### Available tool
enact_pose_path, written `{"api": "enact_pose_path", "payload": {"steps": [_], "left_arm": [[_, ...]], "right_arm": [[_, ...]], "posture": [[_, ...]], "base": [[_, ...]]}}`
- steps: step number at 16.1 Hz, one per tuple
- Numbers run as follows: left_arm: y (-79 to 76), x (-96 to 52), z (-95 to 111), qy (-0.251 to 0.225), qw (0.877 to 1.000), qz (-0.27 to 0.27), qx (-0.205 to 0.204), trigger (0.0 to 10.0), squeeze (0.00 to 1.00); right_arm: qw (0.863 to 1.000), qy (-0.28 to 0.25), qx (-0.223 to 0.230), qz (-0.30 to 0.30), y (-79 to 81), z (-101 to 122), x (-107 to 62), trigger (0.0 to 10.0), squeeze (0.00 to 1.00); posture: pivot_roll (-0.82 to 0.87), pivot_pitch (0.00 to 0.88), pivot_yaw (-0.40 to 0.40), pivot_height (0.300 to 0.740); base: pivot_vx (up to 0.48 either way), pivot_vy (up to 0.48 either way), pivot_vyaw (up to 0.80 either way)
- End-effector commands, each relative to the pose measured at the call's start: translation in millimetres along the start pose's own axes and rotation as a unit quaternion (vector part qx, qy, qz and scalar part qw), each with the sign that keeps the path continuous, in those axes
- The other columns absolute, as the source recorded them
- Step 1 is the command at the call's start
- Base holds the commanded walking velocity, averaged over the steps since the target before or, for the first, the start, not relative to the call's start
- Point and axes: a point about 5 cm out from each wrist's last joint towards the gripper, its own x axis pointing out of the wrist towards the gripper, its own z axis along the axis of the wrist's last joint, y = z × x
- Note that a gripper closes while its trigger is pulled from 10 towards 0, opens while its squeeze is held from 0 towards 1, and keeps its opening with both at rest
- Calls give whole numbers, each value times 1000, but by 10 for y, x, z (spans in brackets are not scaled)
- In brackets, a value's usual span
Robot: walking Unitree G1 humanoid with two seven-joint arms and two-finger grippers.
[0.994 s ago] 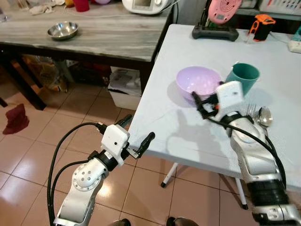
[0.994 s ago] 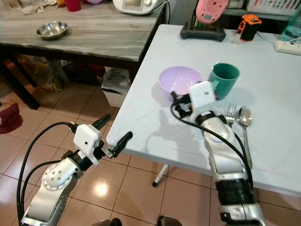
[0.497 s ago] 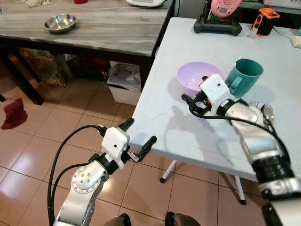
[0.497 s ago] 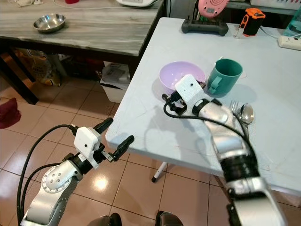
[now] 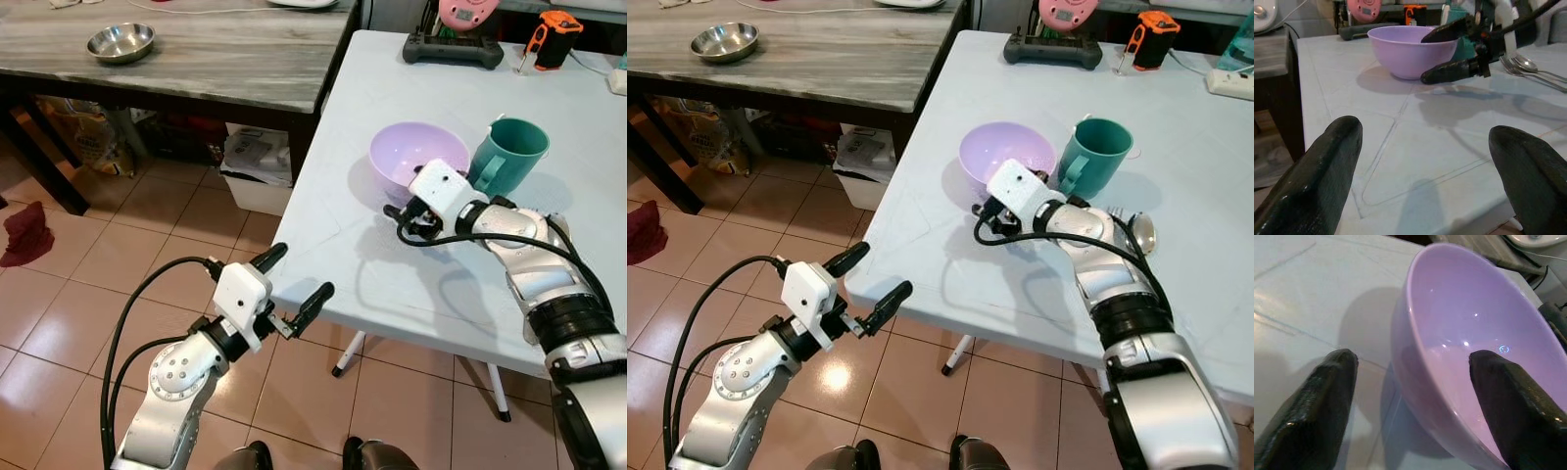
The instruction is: Setting the table
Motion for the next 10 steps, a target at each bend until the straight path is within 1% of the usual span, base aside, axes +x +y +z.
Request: {"api": "enact_pose_path", "payload": {"steps": [1,3,5,6,10], "left_arm": [[-11,10,40,-5,1000,-11,6,10000,0],[-1,10,21,-1,1000,-8,11,10000,0],[10,14,5,3,1000,-6,14,10000,0],[14,15,1,4,1000,-5,15,10000,0],[27,8,-19,12,1000,-3,20,10000,0]], "right_arm": [[1000,1,-23,5,-40,13,5,0,0],[1000,-1,-29,1,-59,15,8,0,0],[998,4,-56,-3,-87,-9,6,0,0],[997,0,-81,-8,-103,-4,-5,0,0],[997,-1,-81,-9,-132,-28,-24,0,0]], "posture": [[-185,198,18,740],[-184,195,18,740],[-181,190,17,740],[-179,188,16,740],[-176,185,19,740]], "base": [[0,0,0],[0,0,0],[0,0,0],[0,0,0],[0,0,0]]}}
